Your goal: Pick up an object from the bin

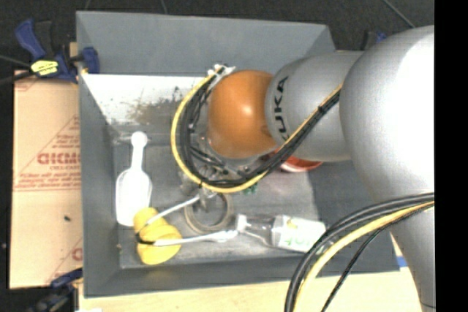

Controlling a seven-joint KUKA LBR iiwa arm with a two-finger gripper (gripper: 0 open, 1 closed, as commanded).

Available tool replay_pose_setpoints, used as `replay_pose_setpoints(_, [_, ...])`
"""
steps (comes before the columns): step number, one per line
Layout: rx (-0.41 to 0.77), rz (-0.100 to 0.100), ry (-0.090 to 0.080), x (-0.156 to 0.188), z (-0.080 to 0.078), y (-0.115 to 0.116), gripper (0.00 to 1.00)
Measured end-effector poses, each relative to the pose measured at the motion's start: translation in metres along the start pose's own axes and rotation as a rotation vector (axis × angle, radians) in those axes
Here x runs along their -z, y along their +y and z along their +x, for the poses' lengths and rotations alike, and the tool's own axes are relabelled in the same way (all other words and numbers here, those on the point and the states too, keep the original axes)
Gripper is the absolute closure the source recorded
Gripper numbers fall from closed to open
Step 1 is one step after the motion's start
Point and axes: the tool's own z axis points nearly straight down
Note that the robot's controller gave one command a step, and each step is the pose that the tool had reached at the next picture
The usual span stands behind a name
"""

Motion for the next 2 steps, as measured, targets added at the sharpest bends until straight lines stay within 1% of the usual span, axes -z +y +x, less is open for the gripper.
replay_pose_setpoints(2, [0.001,0.0,-0.002,0.0035,-0.0001,-0.0002,1.0])
